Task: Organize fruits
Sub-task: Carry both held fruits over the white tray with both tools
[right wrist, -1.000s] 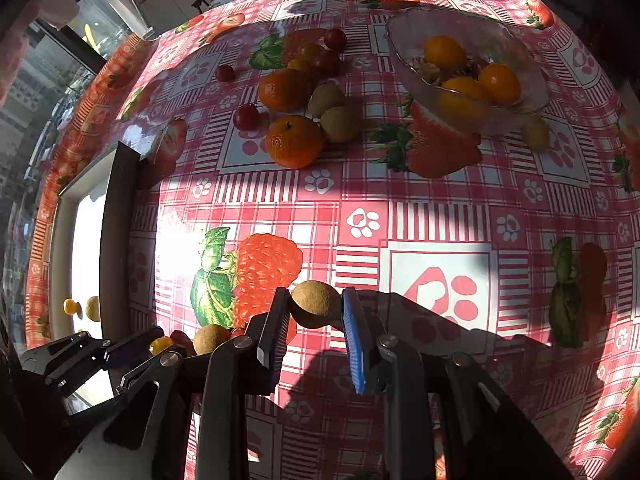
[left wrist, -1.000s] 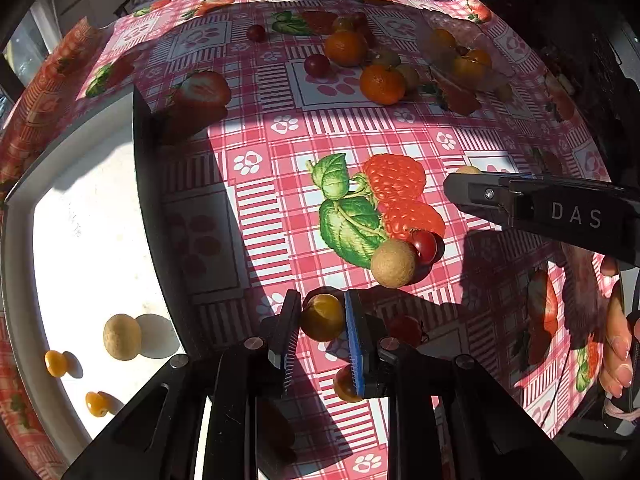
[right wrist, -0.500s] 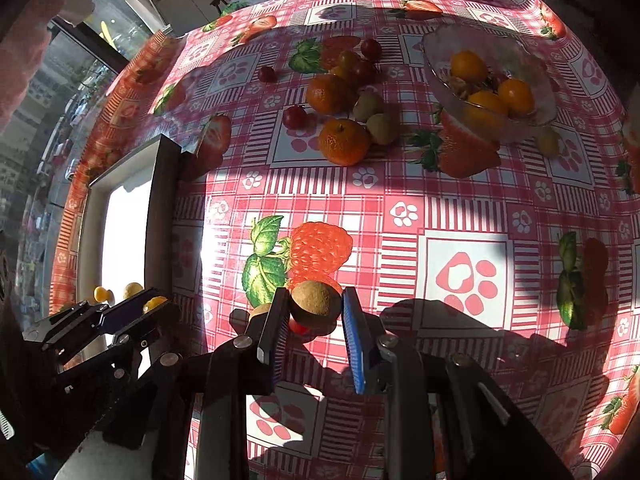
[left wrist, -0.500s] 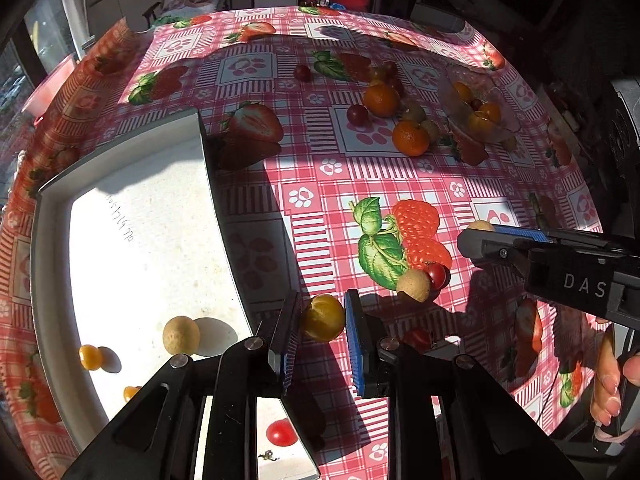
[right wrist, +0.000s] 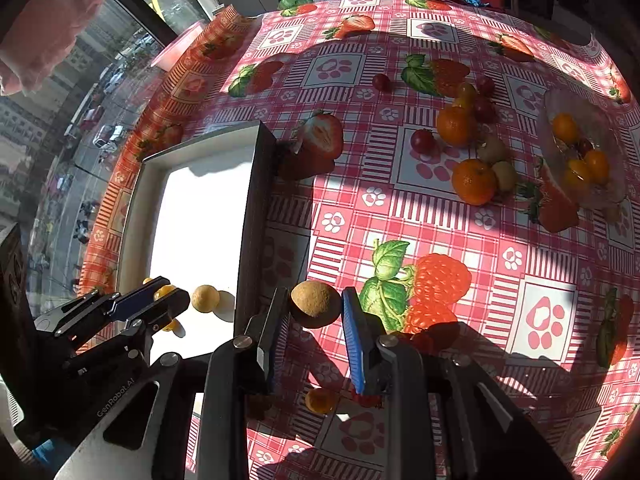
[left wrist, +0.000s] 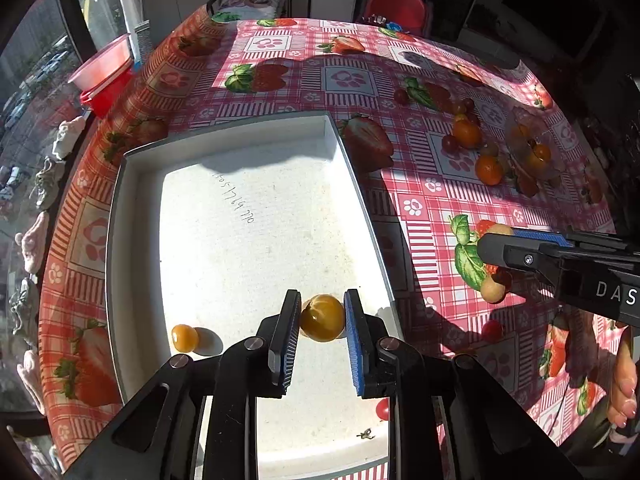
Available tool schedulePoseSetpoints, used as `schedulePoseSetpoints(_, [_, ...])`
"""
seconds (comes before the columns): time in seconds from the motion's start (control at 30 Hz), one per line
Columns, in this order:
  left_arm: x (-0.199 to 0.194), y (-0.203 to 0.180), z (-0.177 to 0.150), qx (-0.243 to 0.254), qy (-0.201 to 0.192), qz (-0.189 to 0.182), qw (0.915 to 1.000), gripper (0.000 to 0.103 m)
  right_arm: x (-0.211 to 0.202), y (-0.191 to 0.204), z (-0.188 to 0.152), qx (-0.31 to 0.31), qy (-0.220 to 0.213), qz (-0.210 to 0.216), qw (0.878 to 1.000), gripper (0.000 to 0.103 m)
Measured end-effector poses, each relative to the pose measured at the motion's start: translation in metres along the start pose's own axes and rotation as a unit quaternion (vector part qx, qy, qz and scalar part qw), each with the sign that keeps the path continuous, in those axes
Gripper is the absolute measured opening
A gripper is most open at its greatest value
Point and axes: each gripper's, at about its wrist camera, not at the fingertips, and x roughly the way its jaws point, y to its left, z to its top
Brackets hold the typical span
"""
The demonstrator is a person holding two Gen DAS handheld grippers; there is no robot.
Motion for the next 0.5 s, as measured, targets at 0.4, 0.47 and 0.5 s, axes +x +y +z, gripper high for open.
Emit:
schedulePoseSetpoints(0.4, [0.021,0.066,0.003,-0.037,-0.001,0.059,0.9975,0.024,0.043,0.079,0.020,-0.061,0.024,0.036,0.997,0.028])
schedulePoseSetpoints(0.47, [0.025,0.070,0.002,-0.031,0.000,0.065,0.9974,0.024,0.052,0.085,0.022,-0.066,0.031,0.034,0.997,0.028])
schedulePoseSetpoints(0.5, [0.026,0.072,0.002,-0.032,0.002,0.065,0.9974,0.024,0.056,0.087,0.023,-0.069,0.034,0.031,0.997,0.028])
